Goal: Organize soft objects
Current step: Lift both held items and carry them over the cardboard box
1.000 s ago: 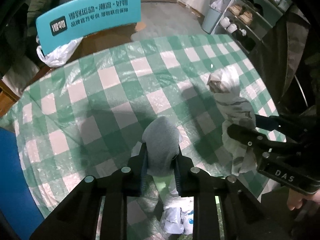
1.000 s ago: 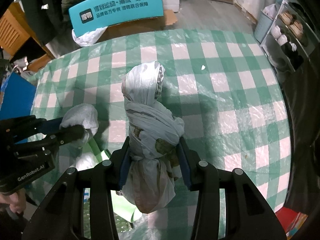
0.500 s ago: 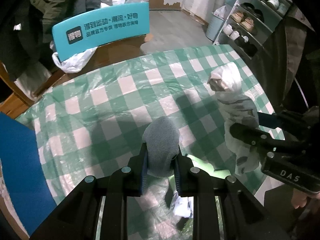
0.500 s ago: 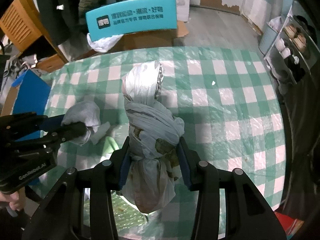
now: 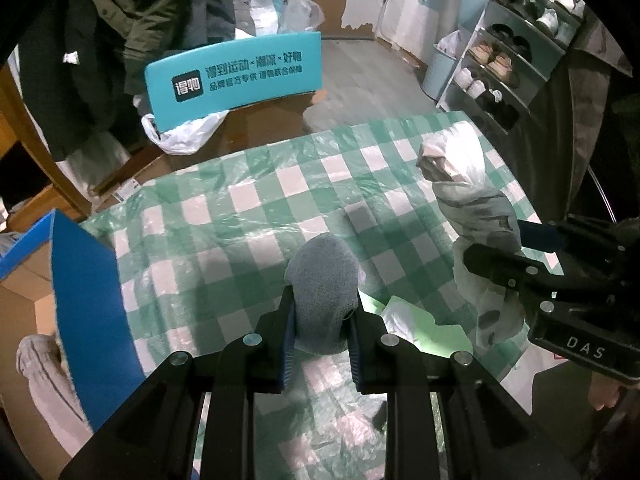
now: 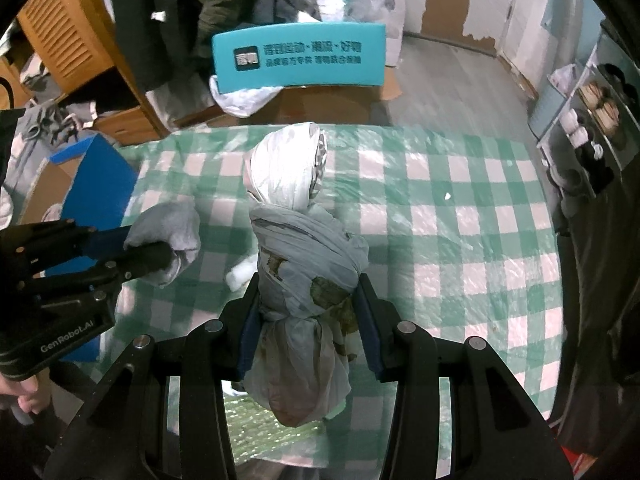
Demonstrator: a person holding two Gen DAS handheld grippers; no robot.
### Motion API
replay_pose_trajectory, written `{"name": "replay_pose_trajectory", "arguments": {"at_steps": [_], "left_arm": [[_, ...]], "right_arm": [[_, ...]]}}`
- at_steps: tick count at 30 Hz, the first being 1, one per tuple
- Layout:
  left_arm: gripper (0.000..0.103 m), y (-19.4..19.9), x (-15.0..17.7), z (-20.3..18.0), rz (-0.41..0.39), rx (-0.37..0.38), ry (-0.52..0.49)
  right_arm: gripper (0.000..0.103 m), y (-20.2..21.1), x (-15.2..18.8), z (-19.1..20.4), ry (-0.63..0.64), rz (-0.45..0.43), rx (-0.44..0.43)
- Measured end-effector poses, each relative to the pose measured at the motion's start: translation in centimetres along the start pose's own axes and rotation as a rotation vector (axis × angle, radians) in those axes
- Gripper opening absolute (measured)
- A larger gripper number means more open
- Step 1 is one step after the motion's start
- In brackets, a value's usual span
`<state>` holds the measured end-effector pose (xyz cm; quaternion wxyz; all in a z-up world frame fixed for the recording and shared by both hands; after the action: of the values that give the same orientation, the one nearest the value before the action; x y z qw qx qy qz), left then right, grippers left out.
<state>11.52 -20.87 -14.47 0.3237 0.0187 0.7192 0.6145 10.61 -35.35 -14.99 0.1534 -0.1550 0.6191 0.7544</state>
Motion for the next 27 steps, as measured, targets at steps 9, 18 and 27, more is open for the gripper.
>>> {"name": "replay_pose_trajectory", "arguments": {"at_steps": [9, 18, 27], "left_arm": [[0.023, 3.2, 1.3, 1.2, -0.040, -0.014, 0.017], [0.023, 6.2, 2.4, 2.4, -0.078, -0.044, 0.023], [0.023, 8.5, 3.7, 3.9, -0.101, -0.062, 0.040]], "right_arm": [[0.043, 1.6, -0.3, 2.3, 0.036, -0.027, -0.023], [0.043, 2.8, -0.3, 5.1, 0.083, -0.045, -0.044], [0.043, 3.8, -0.2, 8.0, 0.125, -0.058, -0.077]]}}
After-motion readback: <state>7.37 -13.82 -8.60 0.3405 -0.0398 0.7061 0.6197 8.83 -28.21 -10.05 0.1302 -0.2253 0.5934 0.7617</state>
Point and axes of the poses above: each gripper's, at about its wrist camera, not at the fingertips, and y roughly against the way its jaws point, z to its left, x to its underside, the point moved 6 cm from there along -y, roughly the way its jaws point, and after that the axes turned 11 degrees about -y, right-handed, at the moved point
